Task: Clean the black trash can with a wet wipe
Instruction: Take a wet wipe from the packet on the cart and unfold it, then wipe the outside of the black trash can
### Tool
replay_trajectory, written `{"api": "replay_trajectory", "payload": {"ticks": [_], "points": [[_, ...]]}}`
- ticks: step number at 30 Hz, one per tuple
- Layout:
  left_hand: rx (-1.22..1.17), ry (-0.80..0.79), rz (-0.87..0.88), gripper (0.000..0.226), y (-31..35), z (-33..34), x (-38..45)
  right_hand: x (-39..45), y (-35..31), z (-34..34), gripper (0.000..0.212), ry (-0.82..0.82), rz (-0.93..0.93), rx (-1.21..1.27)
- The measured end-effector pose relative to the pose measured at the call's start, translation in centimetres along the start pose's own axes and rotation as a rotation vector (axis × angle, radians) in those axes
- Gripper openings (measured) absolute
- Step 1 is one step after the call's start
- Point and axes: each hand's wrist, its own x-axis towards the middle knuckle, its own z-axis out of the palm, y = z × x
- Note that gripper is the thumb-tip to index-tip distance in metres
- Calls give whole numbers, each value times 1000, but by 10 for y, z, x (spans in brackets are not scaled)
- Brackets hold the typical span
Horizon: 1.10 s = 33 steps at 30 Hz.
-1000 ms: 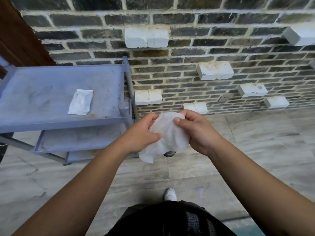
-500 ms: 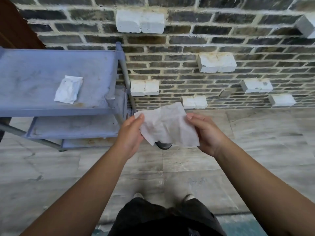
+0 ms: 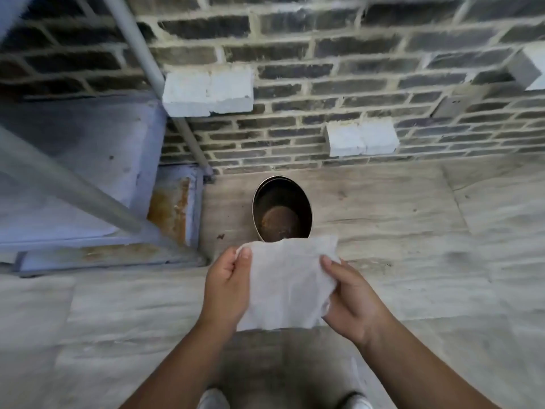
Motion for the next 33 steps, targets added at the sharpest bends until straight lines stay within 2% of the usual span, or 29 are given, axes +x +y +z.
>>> {"api": "replay_trajectory", "payload": {"ticks": [2, 4, 10, 12, 15, 17, 19, 22, 24, 27, 30, 33], "points": [[4, -37, 23, 27, -66, 28, 31, 49, 21, -59, 44, -10, 49, -23], [19, -72, 81, 23, -127, 49, 62, 95, 35, -109, 38, -25, 18, -152], [36, -192, 244, 27, -253, 83, 106, 171, 71, -201, 20, -56, -244, -372], [42, -230, 272, 23, -268, 86, 109, 175, 84, -211, 12, -32, -261, -395], [94, -247, 280, 16, -268, 81, 107, 165, 90, -218, 16, 88, -300, -386], [129, -259, 264, 16, -270, 78, 111, 163, 90, -219, 14, 84, -322, -365], [173, -272, 285, 18, -276, 77, 120, 168, 92, -221, 8, 104, -377, -460], [328, -244, 515, 14, -278, 79, 138, 184, 87, -225, 9, 137, -494, -697], [493, -238, 671, 12, -273, 78, 144, 190, 83, -225, 23, 127, -588, -901], [818, -295, 862, 5, -256, 74, 155, 192, 70, -220, 18, 81, -792, -1317], [1061, -396, 862, 4, -243, 80, 167, 199, 56, -216, 5, 14, -934, -1728], [1239, -419, 838, 12, -238, 93, 174, 215, 40, -206, 9, -112, -870, -2135]]}}
